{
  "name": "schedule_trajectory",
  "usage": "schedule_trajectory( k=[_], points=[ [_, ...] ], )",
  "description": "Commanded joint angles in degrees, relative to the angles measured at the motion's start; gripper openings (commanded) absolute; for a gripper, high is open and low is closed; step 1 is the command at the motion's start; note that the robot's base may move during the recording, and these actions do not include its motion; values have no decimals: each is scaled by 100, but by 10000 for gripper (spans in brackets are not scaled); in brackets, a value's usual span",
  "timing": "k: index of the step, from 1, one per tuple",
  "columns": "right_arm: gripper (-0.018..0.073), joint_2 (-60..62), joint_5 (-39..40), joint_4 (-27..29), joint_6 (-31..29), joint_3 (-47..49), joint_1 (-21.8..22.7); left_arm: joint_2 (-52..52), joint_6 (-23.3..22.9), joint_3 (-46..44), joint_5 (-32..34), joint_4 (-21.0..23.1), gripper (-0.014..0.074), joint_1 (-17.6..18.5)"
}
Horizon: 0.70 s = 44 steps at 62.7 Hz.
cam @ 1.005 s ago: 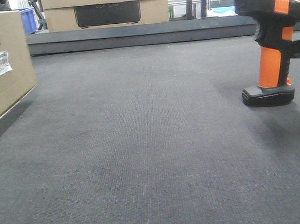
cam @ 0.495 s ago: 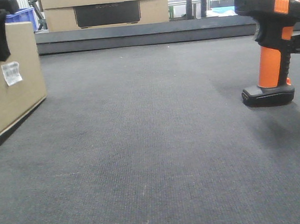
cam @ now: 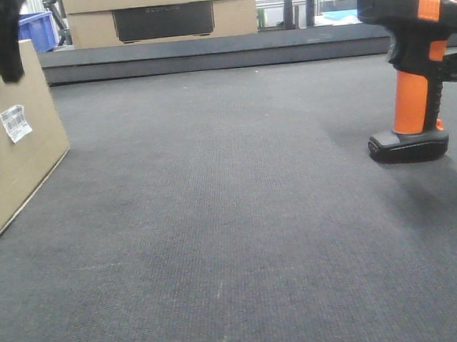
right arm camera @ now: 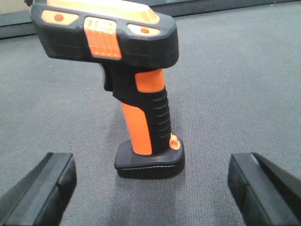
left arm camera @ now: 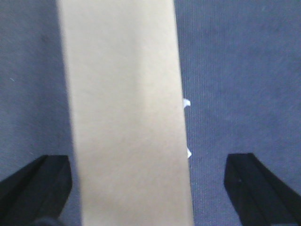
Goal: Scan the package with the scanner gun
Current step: 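Lower the box back onto the table and open the left gripper, then set the scanner gun down upright and release with the right gripper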
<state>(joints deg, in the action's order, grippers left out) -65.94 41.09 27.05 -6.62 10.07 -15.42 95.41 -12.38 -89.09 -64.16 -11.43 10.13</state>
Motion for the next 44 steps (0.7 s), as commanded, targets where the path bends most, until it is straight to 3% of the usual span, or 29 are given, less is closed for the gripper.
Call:
schedule_trajectory(
  k=[1, 11, 15, 23, 27, 34, 39, 44],
  points=[
    [563, 51, 39, -43, -28, -32, 30, -411, -157, -104, -99, -75, 510, -6],
    [559, 51, 39, -43, -28, -32, 30, -1243, -479, 212, 50, -75, 335, -6],
    [559, 51, 39, -43, -28, -32, 30, -1857, -761, 694, 306, -87, 147, -6],
    [555, 244, 18, -43, -28, -32, 30, -2627, -956, 1608, 977, -99, -105, -18],
    [517, 463, -52, -43, -28, -32, 30, -2943, -1083, 2031, 1247, -155, -111, -18],
    [351, 982, -310, -31, -28, -32, 30, -3445, -1106, 2805, 1709, -191, -111, -18],
    [177, 1459, -675, -31, -46, -32, 30, -3767, -1115, 3491, 2270, -202, -111, -18],
    [-36, 1884, -1194, -31, -558, -32, 30, -4124, -1127, 4145, 2992, -202, -111, -18]
  ],
)
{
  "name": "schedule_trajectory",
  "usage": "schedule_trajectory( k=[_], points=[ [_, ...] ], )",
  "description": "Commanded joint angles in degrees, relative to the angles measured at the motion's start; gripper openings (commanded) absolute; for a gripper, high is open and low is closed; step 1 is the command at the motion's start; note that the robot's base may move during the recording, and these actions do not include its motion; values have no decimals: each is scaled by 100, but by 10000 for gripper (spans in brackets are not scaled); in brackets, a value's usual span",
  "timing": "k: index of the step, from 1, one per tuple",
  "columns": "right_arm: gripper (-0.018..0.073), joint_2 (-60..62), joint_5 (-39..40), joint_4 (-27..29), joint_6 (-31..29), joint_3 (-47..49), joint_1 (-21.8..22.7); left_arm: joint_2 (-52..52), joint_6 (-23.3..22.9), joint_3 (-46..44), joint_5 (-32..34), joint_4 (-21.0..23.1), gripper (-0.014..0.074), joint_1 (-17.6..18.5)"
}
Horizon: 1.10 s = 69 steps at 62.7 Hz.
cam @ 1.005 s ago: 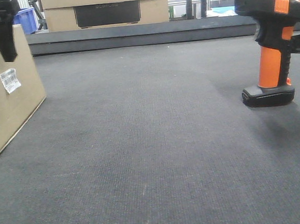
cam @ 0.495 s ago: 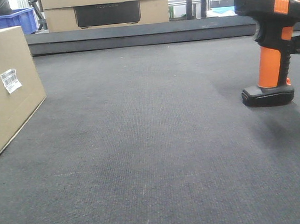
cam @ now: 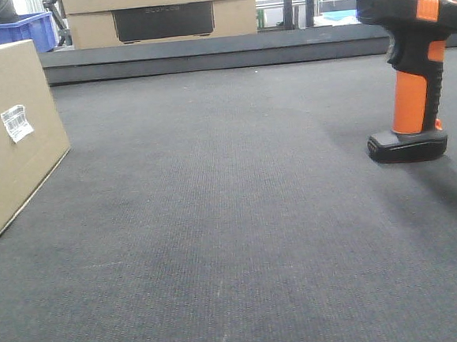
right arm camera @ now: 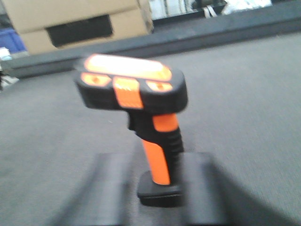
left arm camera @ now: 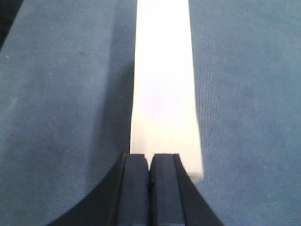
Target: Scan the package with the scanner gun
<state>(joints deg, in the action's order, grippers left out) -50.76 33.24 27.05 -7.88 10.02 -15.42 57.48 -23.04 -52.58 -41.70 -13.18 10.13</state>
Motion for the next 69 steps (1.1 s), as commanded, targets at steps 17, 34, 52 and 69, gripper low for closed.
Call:
schedule_trajectory(
  k=[17, 34, 52, 69],
  points=[
    [-161, 1999, -2047, -21, -1481, -27, 40, -1789, -61, 2182, 2407, -27, -111, -18],
    [-154, 3391, -3324, 7, -1481, 140, 634, -3609, -61, 3103, 2391, -27, -111, -18],
    [-154, 4347, -3964, 7, -1481, 371, 716, -5015, -61, 3201, 2211, -27, -111, -18],
    [-154, 4425, -3939, 7, -1481, 371, 716, -5315, -61, 3201, 2149, -27, -111, -18]
  ],
)
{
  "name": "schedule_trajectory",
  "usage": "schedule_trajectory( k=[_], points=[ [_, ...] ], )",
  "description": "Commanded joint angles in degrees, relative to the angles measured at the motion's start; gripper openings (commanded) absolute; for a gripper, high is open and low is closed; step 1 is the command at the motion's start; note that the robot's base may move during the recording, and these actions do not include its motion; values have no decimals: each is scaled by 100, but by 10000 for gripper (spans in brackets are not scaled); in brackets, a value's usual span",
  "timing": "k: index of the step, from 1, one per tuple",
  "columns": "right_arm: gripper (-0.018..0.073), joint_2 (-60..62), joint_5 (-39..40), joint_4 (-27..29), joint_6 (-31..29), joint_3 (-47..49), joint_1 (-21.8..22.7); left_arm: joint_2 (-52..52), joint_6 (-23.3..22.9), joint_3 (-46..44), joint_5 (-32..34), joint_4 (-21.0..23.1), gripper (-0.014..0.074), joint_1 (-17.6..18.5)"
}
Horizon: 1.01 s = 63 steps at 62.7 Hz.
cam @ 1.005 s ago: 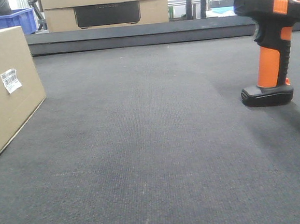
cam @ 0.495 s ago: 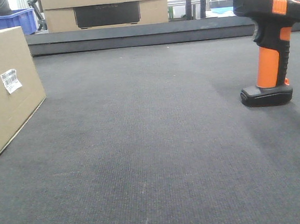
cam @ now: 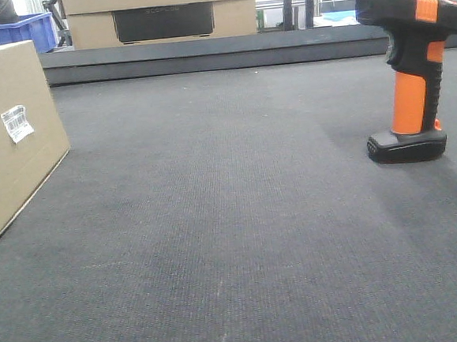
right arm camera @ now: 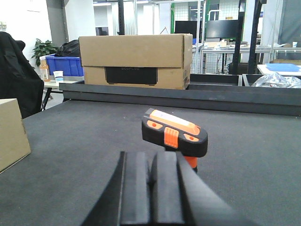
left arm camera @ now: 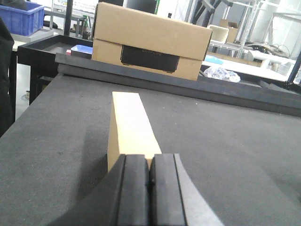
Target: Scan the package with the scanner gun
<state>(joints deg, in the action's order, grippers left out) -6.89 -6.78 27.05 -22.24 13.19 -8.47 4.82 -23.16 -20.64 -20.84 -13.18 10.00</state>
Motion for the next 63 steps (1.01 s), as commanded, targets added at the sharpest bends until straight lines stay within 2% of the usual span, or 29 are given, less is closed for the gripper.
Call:
schedule_trajectory(
  k=[1, 26, 31, 33, 38, 42, 52, 63],
  points=[
    [-154, 38, 63, 7, -46, 53, 21, -49, -49, 7, 63, -27, -111, -5],
    [-154, 38, 80, -67, -46, 53, 21, -49, -49, 7, 63, -27, -111, -5],
    [-154, 131, 185, -975, 37, -25, 35, -49, -49, 7, 63, -27, -111, -5],
    [-154, 201, 230, -1278, 330, -90, 78, -49, -49, 7, 63, -27, -111, -5],
    [-154, 401, 207, -2205, 1482, -333, 293, -49, -49, 7, 63, -27, -111, -5],
    [-154, 594, 193, -2705, 1927, -591, 543, -49, -49, 7, 63, -27, -111, -5],
    [-154, 689, 457, -2558, 1939, -1248, 1170, -49, -49, 7, 63, -27, -111, -5],
    [-154, 689, 713, -2558, 1939, -1319, 1207, -49, -49, 7, 63, -27, -111, -5]
  ],
)
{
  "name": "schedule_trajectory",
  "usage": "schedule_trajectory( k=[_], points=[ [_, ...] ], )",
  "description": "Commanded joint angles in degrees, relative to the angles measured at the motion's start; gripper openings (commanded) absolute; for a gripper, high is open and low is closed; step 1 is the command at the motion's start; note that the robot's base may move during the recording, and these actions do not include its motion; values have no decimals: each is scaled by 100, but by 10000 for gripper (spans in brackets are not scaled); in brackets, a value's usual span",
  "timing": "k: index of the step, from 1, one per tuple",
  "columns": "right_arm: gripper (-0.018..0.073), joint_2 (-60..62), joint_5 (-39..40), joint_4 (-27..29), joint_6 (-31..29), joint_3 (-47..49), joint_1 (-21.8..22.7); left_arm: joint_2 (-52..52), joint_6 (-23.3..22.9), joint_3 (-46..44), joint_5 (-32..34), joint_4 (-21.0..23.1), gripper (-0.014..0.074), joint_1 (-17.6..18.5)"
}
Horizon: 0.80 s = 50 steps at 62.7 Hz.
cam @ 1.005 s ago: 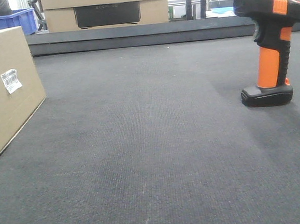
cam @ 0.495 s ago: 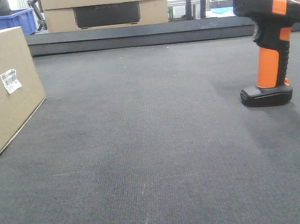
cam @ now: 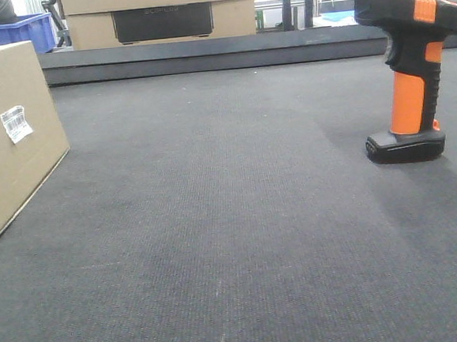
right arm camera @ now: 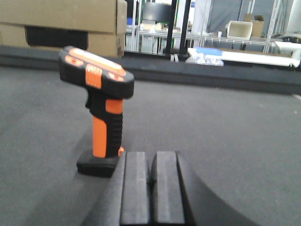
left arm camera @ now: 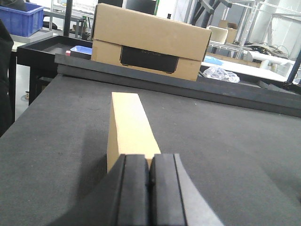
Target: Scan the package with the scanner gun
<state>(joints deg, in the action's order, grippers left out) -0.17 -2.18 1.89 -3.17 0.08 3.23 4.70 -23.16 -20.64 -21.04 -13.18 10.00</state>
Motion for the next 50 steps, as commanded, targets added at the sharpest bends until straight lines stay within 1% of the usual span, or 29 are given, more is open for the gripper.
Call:
schedule_trajectory(
  k=[1, 50],
  points=[
    [-154, 17, 254, -42, 33, -8, 37, -37, -49, 7, 84, -27, -111, -5],
    [-154, 17, 265, -42, 33, -8, 37, -37, -49, 7, 84, -27, -111, -5]
  ],
)
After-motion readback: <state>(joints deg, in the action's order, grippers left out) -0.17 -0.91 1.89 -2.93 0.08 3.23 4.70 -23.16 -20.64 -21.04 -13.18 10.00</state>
